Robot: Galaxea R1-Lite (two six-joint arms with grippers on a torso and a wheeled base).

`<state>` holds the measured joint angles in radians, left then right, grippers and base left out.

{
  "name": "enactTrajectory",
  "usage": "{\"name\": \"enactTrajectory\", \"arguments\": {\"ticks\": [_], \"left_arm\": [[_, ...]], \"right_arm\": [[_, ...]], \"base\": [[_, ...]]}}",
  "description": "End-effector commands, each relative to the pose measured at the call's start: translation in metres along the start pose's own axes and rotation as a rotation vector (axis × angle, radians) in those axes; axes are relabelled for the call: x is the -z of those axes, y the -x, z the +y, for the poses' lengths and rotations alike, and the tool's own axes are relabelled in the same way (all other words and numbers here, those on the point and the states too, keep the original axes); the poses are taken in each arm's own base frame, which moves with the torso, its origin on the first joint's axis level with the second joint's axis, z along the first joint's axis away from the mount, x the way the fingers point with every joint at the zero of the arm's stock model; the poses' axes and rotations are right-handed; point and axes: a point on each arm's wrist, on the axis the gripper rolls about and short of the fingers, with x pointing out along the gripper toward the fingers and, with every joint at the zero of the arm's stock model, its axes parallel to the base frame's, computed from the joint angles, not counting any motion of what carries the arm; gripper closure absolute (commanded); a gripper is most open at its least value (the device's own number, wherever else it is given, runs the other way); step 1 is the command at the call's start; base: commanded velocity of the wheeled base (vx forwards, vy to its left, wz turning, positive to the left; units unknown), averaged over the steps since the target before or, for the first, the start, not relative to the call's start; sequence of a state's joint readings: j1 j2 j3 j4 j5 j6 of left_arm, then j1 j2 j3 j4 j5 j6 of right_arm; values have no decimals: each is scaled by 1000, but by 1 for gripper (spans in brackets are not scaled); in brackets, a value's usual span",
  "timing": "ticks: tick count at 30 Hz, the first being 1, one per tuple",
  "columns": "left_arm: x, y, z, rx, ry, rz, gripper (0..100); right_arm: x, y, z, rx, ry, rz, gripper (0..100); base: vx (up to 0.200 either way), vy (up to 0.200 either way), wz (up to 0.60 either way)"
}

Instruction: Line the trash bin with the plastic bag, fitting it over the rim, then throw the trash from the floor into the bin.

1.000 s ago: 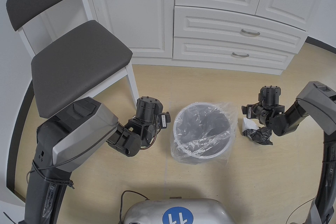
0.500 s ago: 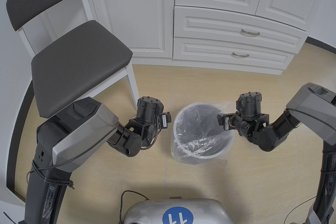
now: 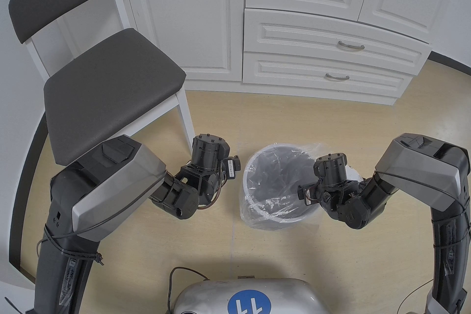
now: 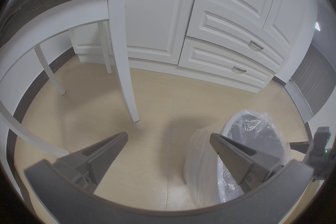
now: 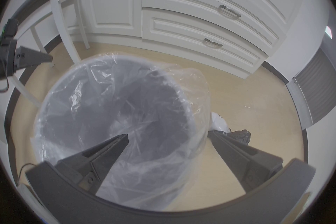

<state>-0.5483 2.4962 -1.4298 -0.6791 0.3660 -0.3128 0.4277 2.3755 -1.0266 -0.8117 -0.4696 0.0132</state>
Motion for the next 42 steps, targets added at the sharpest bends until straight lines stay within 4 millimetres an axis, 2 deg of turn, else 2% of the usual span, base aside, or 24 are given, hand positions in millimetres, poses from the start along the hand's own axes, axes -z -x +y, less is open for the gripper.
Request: {"name": "enactTrajectory", "arguments": {"ticks": [1,5,9,14,24,27,31,35,36,42], "left_arm": [[0,0,0,-1,0,0,0],[5,0,-3,3,-6,8,0],[5,0,-4,5,-7,8,0],[5,0,-5,5,-5,7,0],[6,0,-4,4,-6,10,0],[6,0,-4,5,-6,8,0],[6,0,-4,5,-6,8,0],[5,0,-5,5,-5,7,0],[5,0,-5,5,-5,7,0],[5,0,-5,4,-3,6,0]], "right_arm": [[0,19,-15,-1,63,19,0],[-3,46,-33,-37,133,27,0],[4,59,-48,-84,205,51,0],[14,65,-59,-129,281,66,0],[38,65,-58,-162,408,106,0],[51,54,-54,-174,429,145,0],[64,16,-47,-144,397,167,0],[56,-7,-55,-89,296,105,0],[56,-7,-55,-89,296,105,0],[35,-31,-87,38,217,48,0]], "base": [[0,0,0],[0,0,0],[0,0,0],[0,0,0],[0,0,0],[0,0,0],[0,0,0],[0,0,0],[0,0,0],[0,0,0]]}}
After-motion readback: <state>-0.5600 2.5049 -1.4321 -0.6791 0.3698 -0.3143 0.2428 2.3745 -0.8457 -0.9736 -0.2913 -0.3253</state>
